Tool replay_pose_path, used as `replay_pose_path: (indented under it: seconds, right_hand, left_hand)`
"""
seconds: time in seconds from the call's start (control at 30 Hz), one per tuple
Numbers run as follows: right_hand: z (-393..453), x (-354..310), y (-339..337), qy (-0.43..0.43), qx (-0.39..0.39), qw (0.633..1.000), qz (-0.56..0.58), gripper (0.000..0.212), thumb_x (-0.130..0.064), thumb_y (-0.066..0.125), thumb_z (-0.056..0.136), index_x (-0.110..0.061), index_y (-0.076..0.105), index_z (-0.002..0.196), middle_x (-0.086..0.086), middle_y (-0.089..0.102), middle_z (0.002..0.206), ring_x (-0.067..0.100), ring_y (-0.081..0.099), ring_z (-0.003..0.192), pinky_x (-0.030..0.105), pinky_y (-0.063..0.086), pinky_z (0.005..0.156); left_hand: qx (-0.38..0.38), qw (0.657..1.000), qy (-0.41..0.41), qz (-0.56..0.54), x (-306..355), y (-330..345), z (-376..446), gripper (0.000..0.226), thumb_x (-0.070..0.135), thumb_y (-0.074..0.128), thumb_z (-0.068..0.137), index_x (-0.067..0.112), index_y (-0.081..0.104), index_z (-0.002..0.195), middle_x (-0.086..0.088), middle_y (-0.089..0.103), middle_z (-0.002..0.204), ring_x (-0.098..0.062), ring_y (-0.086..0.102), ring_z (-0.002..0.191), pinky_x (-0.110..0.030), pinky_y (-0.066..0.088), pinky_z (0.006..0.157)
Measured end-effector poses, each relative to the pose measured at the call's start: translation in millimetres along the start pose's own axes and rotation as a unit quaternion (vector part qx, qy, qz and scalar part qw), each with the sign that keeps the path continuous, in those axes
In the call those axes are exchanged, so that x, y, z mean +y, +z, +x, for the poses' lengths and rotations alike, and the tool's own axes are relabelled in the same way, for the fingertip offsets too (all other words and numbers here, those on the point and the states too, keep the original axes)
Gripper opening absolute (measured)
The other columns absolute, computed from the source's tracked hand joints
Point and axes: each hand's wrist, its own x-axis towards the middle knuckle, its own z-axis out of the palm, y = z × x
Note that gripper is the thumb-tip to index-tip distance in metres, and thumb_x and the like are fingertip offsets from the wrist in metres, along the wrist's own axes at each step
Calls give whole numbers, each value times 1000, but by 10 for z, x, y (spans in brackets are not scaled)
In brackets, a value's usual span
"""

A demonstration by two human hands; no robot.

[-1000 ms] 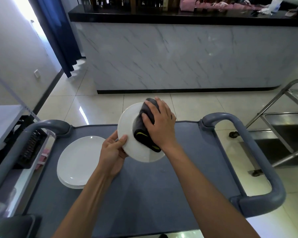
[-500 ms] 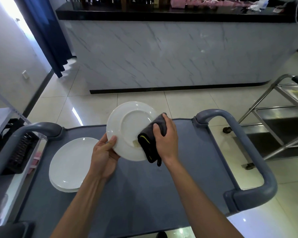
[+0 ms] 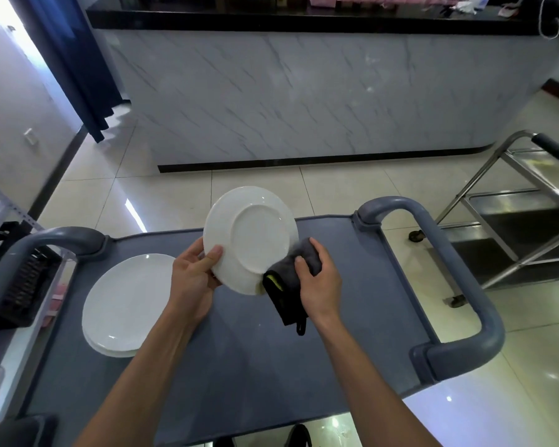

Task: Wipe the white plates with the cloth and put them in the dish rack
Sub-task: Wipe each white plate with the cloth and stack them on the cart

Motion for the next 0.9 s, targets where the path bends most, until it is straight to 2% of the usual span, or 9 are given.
replay_pose_path:
  seconds: [0.07,0.2,0.3,0.4,0.5,0.6,0.7,0.83,0.9]
  right_hand:
    - [-12,41,-61,1,4,1000,-4,48,-28,65,96,-31,53,142,-19,55,138,-6,48,123,19,40,107]
    - [-18,78,-230,-16,14,1000,-21,47,-29,65,97,-36,52,142,-25,53,134,-13,47,118,16,37,104]
    - [-27,94,-387,-43,9,998,-47,47,-26,64,98,-34,53,143,-19,53,138,-6,48,125,18,38,106]
    - [-49,114,-537,-78,-2,992,-102,48,-28,61,100,-36,49,145,-16,50,141,-1,46,126,21,40,107]
    - [-70,157,-666,-87,3,988,-129,49,-28,60,100,-35,47,147,-11,47,146,4,44,131,26,41,110]
    - [-100,218,-784,-89,0,985,-149,51,-27,60,100,-37,44,148,-9,44,150,9,43,134,32,43,112]
    - [-121,301,-902,-89,-14,981,-172,52,-29,59,101,-40,41,149,-9,41,153,12,42,137,36,44,112]
    - [-142,405,-1017,-102,-35,974,-198,54,-33,57,102,-43,37,150,-12,37,155,10,40,138,35,44,112]
    - [-132,452,-1047,-107,-39,972,-205,54,-34,57,102,-46,34,150,-13,36,155,10,39,139,32,43,112]
  left_hand:
    - [-12,997,27,65,-35,35,-6,28,3,59,96,12,69,121,-6,76,103,-22,70,91,-38,61,70]
    - [-51,962,91,251,-167,90,2,25,3,62,95,19,74,111,-1,77,101,-19,71,94,-40,56,84]
    - [-87,916,121,372,-254,138,22,19,4,63,95,17,74,103,-4,75,91,-28,69,88,-39,54,79]
    - [-133,846,173,487,-339,198,24,16,9,61,96,21,71,97,-1,66,76,-24,63,72,-37,52,66]
    - [-162,782,203,567,-446,241,31,17,11,57,97,24,68,103,-3,60,69,-30,58,65,-42,51,62]
    - [-178,719,219,635,-589,286,27,30,12,57,95,24,68,119,-11,68,77,-40,62,71,-42,52,65]
    - [-186,668,218,687,-744,329,15,38,9,59,89,23,66,124,-13,74,94,-44,65,82,-40,50,67]
    - [-214,632,275,692,-920,390,-66,46,0,56,72,19,73,111,0,77,102,-35,71,83,-36,55,64]
    - [-236,618,282,694,-1011,415,-73,49,-4,57,71,17,72,112,0,76,105,-32,72,85,-37,58,63]
